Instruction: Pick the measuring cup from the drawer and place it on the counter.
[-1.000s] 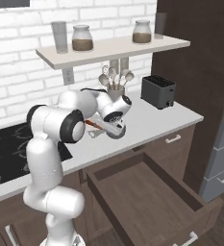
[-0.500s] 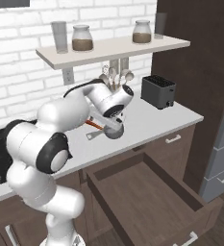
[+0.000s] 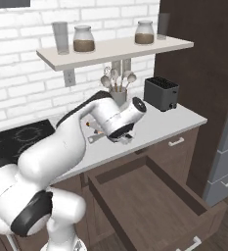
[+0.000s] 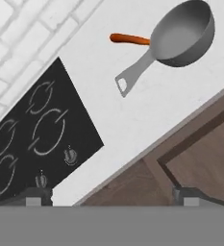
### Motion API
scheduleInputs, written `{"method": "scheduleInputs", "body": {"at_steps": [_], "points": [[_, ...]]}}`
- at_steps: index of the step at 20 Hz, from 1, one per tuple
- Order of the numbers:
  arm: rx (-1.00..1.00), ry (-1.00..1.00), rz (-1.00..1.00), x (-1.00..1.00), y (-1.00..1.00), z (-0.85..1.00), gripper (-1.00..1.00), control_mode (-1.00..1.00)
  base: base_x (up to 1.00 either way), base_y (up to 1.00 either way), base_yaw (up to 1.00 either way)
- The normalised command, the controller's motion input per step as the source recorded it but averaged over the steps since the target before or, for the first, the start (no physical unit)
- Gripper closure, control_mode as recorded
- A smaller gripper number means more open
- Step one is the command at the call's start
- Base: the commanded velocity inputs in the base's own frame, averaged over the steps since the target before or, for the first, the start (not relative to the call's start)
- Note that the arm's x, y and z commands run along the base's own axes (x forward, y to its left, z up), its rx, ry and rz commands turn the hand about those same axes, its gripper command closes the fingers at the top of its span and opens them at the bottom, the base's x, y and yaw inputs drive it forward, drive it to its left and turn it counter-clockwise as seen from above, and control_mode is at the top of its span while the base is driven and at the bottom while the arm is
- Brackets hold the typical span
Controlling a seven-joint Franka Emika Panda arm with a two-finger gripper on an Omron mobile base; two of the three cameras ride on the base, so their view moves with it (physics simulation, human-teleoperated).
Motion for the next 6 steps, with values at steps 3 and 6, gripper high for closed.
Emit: {"method": "scheduleInputs", "body": {"at_steps": [3,6], "points": [[0.0,-0.21,0.0,-0.88,-0.53,0.0,-1.0,-1.0,0.0,0.0,0.0],[0.0,-0.13,0.0,-0.57,-0.43,-0.03,-1.0,-1.0,0.0,0.0,0.0]]}}
